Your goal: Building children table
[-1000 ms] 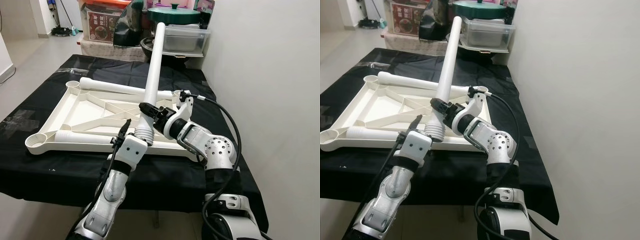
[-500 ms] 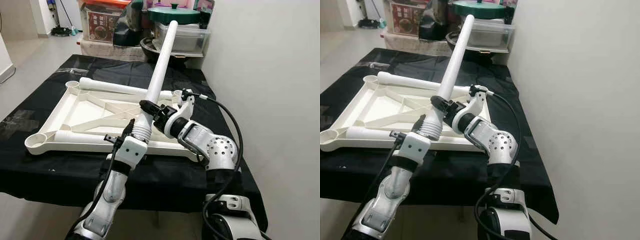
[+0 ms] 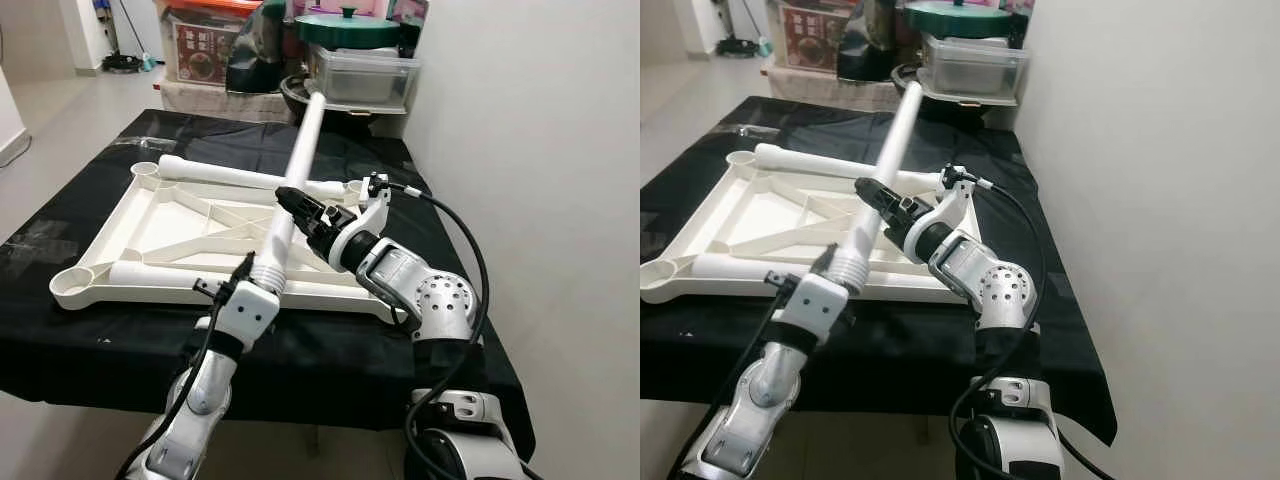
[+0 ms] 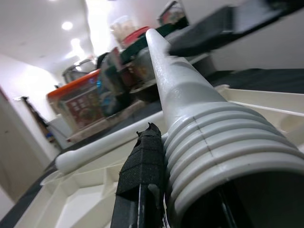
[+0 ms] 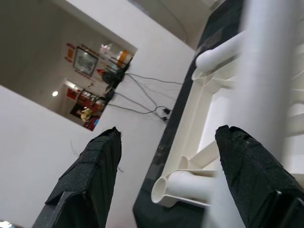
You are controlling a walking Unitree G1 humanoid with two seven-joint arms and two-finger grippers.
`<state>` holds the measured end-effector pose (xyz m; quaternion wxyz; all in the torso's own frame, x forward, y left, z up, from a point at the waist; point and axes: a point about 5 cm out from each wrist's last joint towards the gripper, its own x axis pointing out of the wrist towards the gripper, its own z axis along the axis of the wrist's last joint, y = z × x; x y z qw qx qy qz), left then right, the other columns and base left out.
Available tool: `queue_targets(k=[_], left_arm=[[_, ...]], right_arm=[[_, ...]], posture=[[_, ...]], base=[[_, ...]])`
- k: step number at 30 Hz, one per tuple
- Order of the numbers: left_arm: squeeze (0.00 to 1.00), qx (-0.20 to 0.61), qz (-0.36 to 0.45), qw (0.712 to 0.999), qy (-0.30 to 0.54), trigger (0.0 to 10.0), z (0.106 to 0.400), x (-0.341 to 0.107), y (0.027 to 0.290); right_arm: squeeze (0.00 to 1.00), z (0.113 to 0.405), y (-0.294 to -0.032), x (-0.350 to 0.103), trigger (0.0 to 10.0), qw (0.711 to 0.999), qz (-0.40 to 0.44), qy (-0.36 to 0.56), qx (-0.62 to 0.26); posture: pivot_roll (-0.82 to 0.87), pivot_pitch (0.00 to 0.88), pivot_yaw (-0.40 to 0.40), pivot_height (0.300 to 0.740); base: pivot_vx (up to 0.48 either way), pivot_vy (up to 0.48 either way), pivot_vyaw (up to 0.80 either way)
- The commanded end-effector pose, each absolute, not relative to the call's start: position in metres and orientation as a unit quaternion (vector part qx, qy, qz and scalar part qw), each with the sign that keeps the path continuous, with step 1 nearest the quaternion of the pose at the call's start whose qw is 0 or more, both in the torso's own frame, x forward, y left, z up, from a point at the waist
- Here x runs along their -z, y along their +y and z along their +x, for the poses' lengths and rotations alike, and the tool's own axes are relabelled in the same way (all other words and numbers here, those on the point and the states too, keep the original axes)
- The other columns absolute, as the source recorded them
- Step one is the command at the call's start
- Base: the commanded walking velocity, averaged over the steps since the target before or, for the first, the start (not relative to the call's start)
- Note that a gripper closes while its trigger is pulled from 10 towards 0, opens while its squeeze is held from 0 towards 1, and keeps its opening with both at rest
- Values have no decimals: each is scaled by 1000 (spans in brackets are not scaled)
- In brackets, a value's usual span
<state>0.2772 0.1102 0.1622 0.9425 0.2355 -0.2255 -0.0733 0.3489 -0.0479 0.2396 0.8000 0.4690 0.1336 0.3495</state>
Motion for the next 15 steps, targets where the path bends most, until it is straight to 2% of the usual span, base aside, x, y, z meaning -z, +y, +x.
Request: queue_targets(k=[1,6,10,15], left_arm=[[0,86,232,938,-242,10000,274,-169,107],[0,99,238,933,-251,10000,271,-174,109],[0,104,245,928,-262,10000,270,-182,110],[0,107,254,926,-257,10000,268,-180,113]], right_arm=[[0,335,-20,-216,10000,749,525,174,-365],[0,335,-21,-216,10000,745,515,179,-384],[0,340,-25,-212,10000,758,499,180,-380],[0,366,-50,-232,10000,777,523,114,-331]], posture=[[159,0,-111,740],[165,0,-112,740],[170,0,-113,740],[172,0,-115,740]], base=[[0,0,0],[0,0,0],[0,0,0],[0,0,0]])
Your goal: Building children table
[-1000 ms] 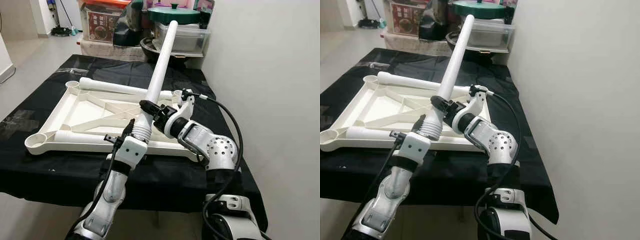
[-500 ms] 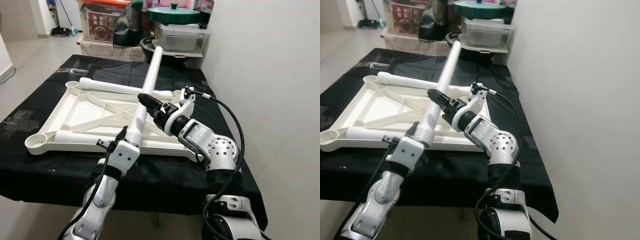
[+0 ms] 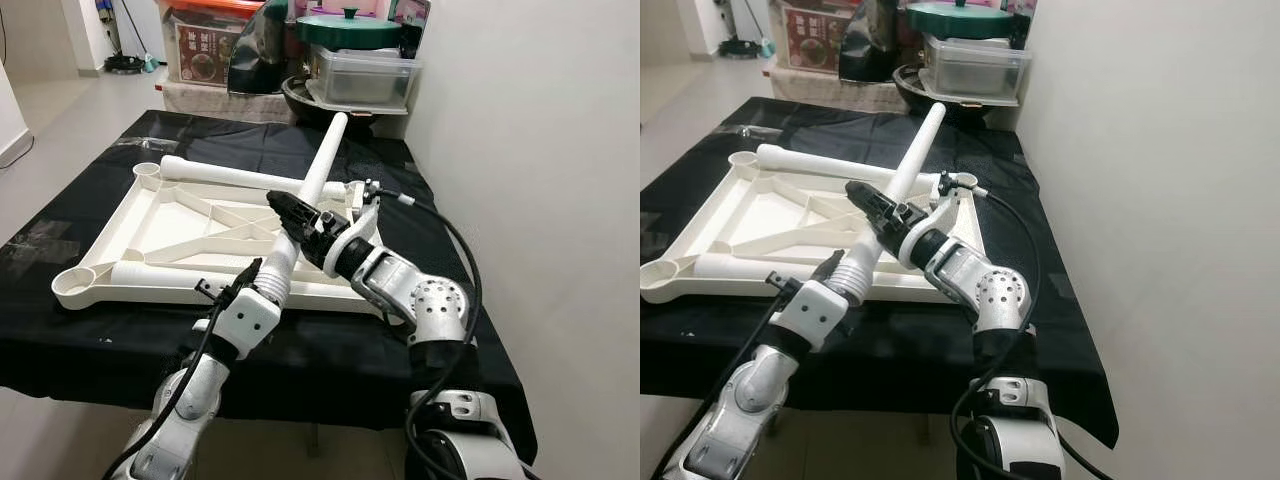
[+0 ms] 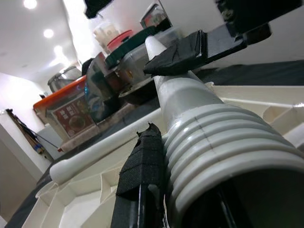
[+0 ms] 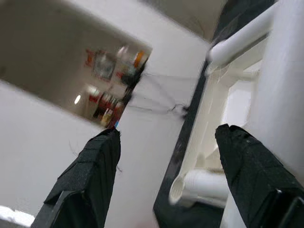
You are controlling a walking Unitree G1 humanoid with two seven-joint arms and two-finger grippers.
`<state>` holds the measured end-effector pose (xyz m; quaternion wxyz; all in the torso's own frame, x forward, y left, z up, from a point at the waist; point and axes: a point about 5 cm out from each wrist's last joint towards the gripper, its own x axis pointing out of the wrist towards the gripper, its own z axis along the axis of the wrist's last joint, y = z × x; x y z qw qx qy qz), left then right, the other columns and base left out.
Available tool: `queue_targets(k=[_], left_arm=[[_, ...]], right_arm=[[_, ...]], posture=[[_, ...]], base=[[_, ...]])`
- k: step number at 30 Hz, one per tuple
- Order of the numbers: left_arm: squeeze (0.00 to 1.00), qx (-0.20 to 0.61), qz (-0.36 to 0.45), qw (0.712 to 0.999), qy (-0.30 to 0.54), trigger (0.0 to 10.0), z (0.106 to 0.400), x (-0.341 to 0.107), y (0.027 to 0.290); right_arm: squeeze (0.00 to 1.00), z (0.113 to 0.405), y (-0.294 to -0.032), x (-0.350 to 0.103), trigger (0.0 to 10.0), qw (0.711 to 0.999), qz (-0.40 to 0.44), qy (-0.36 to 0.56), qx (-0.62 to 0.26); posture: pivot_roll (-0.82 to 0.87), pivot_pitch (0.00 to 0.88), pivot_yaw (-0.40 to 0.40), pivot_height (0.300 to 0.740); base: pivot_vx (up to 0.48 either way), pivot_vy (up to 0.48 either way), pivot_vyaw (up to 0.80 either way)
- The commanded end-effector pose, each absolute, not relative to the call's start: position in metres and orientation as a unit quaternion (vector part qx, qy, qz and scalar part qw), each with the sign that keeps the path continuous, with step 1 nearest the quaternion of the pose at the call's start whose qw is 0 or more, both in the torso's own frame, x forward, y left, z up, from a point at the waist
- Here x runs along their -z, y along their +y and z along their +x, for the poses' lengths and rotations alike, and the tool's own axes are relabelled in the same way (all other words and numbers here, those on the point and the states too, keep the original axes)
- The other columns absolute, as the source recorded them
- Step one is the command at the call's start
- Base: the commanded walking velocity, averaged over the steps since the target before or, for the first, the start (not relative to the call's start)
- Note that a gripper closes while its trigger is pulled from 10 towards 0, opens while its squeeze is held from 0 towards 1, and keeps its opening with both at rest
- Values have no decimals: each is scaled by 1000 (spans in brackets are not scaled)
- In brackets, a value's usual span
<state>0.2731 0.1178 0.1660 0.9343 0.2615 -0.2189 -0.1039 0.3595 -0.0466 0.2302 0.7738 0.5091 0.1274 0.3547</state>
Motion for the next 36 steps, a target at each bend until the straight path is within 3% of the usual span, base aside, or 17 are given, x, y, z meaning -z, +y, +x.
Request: queue_targets(k=[1,10,20,28,36], left_arm=[[0,107,254,926,-257,10000,268,-180,113],[0,109,270,919,-266,10000,265,-184,115],[0,114,272,918,-264,10000,263,-184,116],[0,185,240,915,-265,10000,253,-183,97],[0,228,233,911,-254,10000,243,-179,96]], right_arm=[[0,366,-50,-232,10000,777,523,114,-331],[0,384,-81,-234,10000,805,525,80,-266],[0,385,-79,-224,10000,816,504,96,-267],[0,373,-59,-219,10000,779,506,136,-345],[0,371,-58,-214,10000,766,499,152,-376]], posture=[[172,0,-115,740],[174,0,-117,740],[175,0,-117,740],[176,0,-116,740],[178,0,-117,740]], base=[[0,0,0],[0,0,0],[0,0,0],[0,0,0],[0,0,0]])
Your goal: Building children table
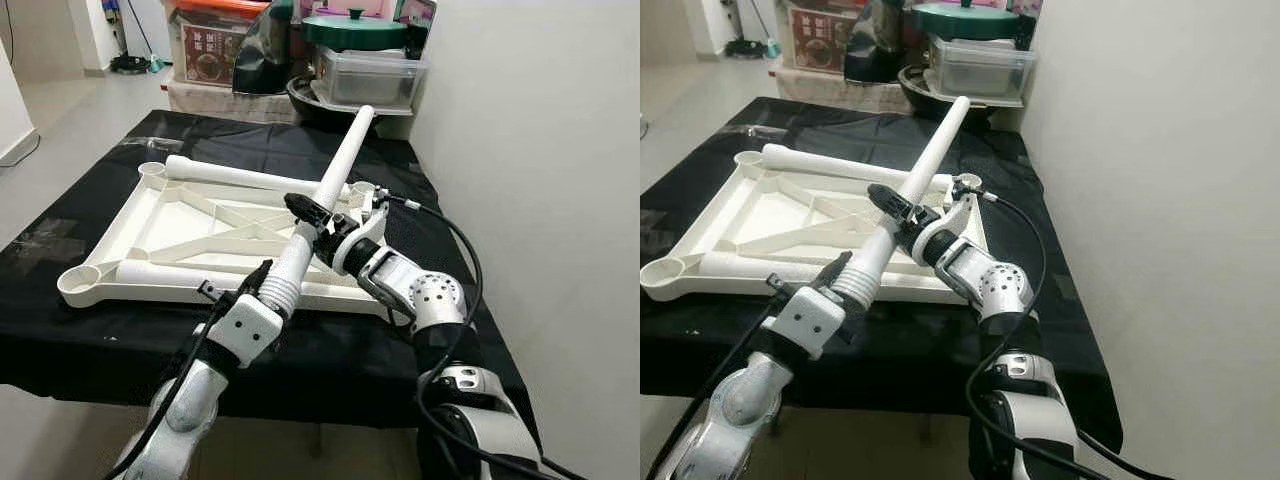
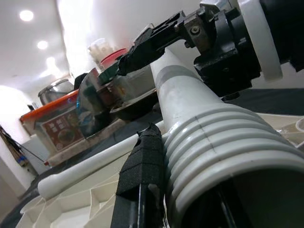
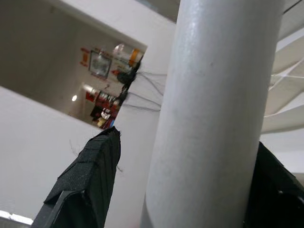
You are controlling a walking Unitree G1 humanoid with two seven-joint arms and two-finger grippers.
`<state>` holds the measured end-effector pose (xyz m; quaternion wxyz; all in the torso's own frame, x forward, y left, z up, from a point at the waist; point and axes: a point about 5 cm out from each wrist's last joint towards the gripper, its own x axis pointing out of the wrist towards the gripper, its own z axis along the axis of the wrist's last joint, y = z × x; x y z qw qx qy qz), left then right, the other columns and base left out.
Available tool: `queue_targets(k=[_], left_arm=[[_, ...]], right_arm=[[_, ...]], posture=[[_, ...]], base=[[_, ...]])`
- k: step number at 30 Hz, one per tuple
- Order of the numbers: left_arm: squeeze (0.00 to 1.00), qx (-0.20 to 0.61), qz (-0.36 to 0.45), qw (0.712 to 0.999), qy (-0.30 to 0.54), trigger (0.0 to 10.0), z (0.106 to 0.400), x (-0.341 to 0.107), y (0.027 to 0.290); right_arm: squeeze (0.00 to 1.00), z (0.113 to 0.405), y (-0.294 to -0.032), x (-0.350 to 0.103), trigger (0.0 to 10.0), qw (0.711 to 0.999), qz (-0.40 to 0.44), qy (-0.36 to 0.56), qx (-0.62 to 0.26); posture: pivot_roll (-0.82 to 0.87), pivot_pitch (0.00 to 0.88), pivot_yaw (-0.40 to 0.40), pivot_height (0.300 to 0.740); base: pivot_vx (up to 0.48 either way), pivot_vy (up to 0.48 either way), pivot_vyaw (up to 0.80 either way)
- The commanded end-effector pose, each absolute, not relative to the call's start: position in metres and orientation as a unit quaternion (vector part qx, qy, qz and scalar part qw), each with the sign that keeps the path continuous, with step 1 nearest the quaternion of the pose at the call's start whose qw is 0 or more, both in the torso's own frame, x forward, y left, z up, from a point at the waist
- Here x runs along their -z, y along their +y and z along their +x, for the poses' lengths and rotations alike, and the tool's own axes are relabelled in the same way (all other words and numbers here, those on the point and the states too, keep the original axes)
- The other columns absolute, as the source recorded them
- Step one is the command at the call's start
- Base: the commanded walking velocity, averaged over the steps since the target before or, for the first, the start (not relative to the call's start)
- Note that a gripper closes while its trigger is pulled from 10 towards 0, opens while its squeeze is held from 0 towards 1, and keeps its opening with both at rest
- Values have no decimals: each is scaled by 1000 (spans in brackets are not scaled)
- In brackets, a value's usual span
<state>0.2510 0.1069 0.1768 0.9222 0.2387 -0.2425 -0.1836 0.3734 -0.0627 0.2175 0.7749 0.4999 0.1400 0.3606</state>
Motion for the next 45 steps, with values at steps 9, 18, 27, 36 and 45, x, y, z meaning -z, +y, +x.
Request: queue_targets(k=[9,18,27,36,45], left_arm=[[0,268,229,905,-240,10000,227,-177,101],[0,296,235,897,-229,10000,215,-173,104],[0,305,232,895,-228,10000,212,-172,99],[0,310,232,895,-223,10000,211,-170,99],[1000,253,185,939,-142,10000,221,-151,116]], right_arm=[[0,361,-62,-208,10000,730,486,177,-446],[0,346,-65,-205,10000,701,454,198,-513],[0,345,-67,-205,0,698,448,194,-524],[0,349,-70,-208,0,699,453,183,-522],[0,356,-78,-230,0,700,470,130,-522]], posture=[[187,0,-118,740],[185,0,-113,740],[180,0,-113,740],[179,0,-109,740],[178,0,-108,740]], base=[[0,0,0],[0,0,0],[0,0,0],[0,0,0],[0,0,0]])
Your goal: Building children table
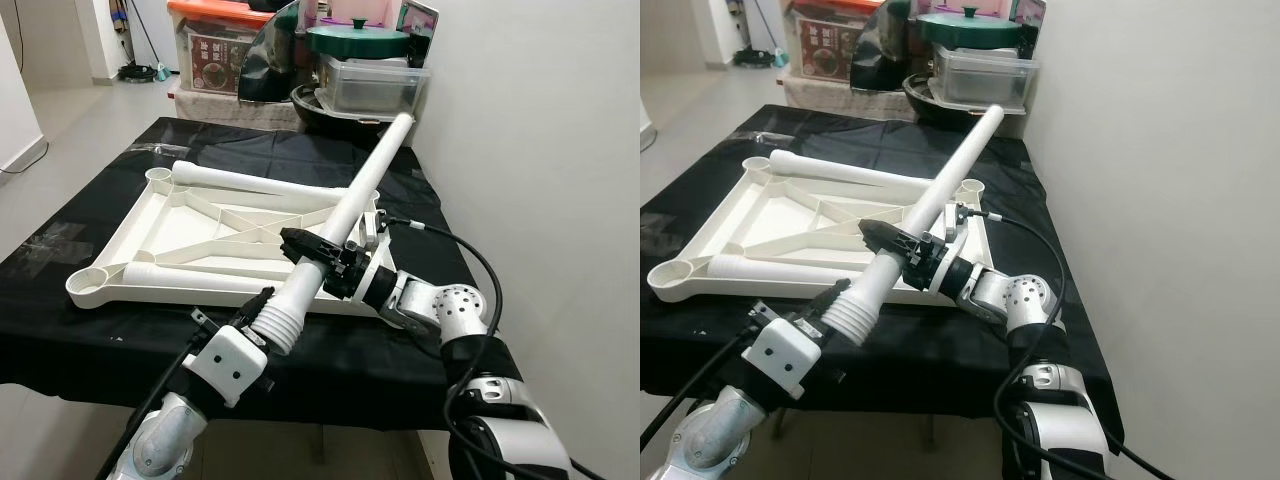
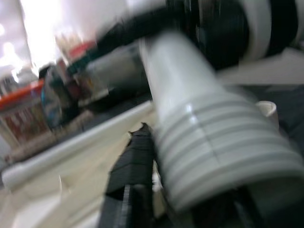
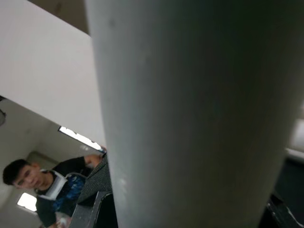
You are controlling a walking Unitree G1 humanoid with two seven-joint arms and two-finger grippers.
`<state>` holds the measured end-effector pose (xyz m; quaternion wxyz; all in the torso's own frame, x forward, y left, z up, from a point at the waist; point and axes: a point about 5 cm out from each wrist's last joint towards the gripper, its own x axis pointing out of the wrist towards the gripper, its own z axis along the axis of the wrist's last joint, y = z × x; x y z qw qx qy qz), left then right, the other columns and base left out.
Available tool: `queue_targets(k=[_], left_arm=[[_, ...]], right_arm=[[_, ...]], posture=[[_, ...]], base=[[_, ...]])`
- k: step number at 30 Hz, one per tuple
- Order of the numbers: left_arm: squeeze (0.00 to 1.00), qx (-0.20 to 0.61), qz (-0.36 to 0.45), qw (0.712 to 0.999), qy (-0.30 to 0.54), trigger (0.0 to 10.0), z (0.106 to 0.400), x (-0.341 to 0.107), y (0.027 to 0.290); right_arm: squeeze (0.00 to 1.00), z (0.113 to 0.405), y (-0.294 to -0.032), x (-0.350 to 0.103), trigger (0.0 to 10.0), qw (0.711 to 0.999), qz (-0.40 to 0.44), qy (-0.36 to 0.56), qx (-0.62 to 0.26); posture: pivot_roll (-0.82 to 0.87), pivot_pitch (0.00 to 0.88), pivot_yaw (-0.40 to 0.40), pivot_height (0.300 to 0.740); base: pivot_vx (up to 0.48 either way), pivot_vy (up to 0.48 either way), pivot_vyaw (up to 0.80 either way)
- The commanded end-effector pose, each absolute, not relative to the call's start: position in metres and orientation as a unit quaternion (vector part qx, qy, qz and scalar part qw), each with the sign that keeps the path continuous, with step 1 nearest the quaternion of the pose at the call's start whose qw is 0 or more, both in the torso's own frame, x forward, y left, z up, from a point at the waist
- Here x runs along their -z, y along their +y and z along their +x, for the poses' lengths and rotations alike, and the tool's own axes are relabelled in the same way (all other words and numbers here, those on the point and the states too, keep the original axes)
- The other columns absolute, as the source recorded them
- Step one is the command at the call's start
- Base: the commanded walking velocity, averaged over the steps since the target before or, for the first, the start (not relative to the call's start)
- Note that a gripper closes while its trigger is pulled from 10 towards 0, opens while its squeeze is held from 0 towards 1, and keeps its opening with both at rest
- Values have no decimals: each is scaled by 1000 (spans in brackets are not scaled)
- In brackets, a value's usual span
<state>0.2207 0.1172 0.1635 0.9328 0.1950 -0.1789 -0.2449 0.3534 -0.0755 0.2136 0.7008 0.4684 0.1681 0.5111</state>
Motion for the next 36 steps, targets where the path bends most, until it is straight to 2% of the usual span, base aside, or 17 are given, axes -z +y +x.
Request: queue_targets(k=[1,4,5,7,8,11,13,14,17,18,19,20,22,24,27,28,36], left_arm=[[1000,253,185,939,-142,10000,221,-151,116],[1000,244,189,942,-133,10000,223,-150,120],[231,243,187,943,-131,10000,224,-149,121],[231,243,185,943,-130,10000,224,-149,122],[0,235,185,946,-126,10000,226,-148,125],[0,218,172,954,-110,10000,229,-146,130],[0,204,158,962,-87,10000,231,-143,135],[0,178,145,972,-52,10000,235,-137,144],[0,178,145,972,-52,10000,235,-137,144],[0,160,143,976,-44,10000,237,-136,149],[0,160,143,976,-44,10000,237,-136,149],[1000,139,148,978,-42,10000,240,-138,156],[1000,139,148,978,-42,10000,240,-138,156],[1000,129,155,979,-41,10000,247,-145,160],[1000,131,159,977,-49,10000,252,-151,159],[0,145,164,974,-56,10000,258,-157,154],[0,207,131,968,-57,10000,275,-165,124]], right_arm=[[0,356,-78,-230,0,700,470,130,-522],[0,357,-79,-232,0,701,470,125,-521],[0,358,-80,-233,0,702,472,121,-520],[0,359,-81,-234,0,702,472,119,-519],[0,360,-82,-235,0,703,474,115,-517],[0,362,-84,-237,0,711,471,106,-512],[0,366,-87,-241,0,732,456,87,-498],[0,373,-91,-247,0,766,431,58,-473],[0,373,-91,-247,0,766,431,58,-473],[0,378,-94,-251,0,794,409,40,-448],[0,378,-94,-251,0,794,409,40,-448],[0,382,-97,-256,0,820,383,19,-424],[0,382,-97,-256,0,820,383,19,-424],[0,383,-97,-267,0,866,303,-32,-397],[0,381,-93,-270,0,881,259,-56,-391],[0,376,-86,-272,0,890,224,-77,-391],[0,361,-61,-270,0,894,159,-125,-400]], posture=[[178,0,-108,740],[180,0,-109,740],[179,0,-105,740],[179,0,-105,740],[181,0,-108,740],[183,0,-108,740],[185,0,-107,740],[185,0,-105,740],[185,0,-105,740],[186,0,-106,740],[186,0,-106,740],[187,0,-109,740],[187,0,-109,740],[187,0,-109,740],[188,0,-109,740],[187,0,-107,740],[183,0,-105,740]], base=[[0,0,0],[0,0,0],[0,0,0],[0,0,0],[0,0,0],[0,0,0],[0,0,0],[0,0,0],[0,0,0],[0,0,0],[0,0,0],[0,0,0],[0,0,0],[0,0,0],[0,0,0],[0,0,0],[0,0,0]])
